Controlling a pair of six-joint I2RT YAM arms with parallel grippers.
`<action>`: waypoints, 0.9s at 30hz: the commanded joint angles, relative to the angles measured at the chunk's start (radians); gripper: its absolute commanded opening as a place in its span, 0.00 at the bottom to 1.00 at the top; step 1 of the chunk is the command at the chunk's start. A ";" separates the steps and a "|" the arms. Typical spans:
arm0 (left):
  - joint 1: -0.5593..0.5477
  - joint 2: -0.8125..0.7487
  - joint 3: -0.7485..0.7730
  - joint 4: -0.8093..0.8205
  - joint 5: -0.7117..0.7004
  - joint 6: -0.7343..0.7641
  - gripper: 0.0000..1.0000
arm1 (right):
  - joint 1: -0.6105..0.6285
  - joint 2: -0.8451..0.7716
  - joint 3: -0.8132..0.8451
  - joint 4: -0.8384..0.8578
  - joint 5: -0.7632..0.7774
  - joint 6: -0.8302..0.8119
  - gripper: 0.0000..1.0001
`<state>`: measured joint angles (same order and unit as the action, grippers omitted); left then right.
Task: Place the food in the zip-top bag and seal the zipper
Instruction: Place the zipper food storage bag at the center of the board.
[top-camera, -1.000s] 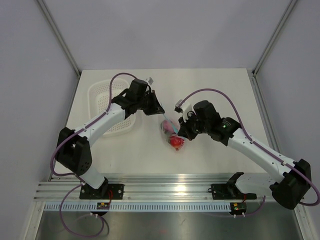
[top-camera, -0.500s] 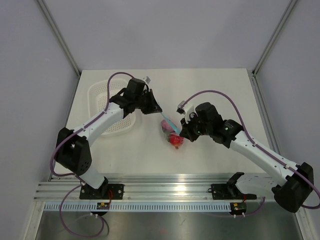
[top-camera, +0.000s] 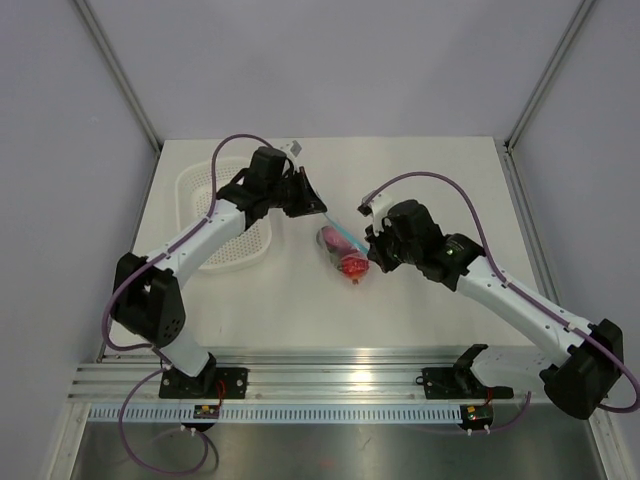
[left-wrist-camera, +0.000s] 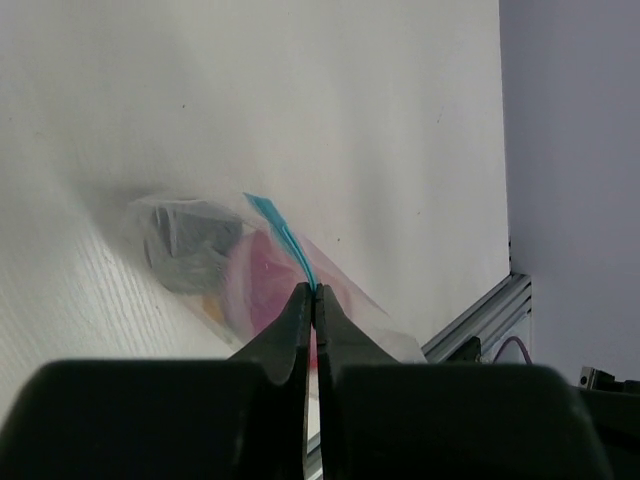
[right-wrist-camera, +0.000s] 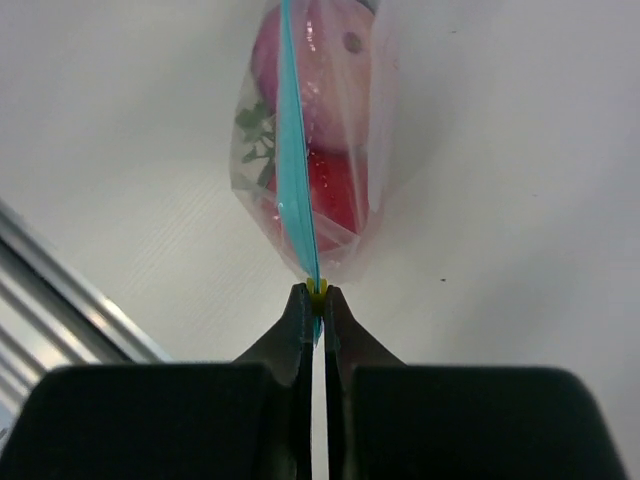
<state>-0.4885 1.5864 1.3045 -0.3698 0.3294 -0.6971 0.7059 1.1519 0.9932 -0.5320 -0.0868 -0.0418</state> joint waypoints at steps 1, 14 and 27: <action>0.027 0.081 0.148 0.112 0.026 0.064 0.00 | -0.011 0.060 0.100 -0.049 0.249 0.011 0.00; 0.112 0.394 0.702 -0.118 0.143 0.240 0.93 | -0.049 0.184 0.303 -0.029 0.242 -0.142 0.36; 0.220 -0.123 0.231 -0.130 -0.001 0.317 0.99 | -0.052 0.181 0.197 0.026 0.556 0.222 0.91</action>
<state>-0.2535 1.6287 1.5742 -0.4995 0.3866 -0.4469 0.6586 1.3476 1.1545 -0.5381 0.2897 0.0071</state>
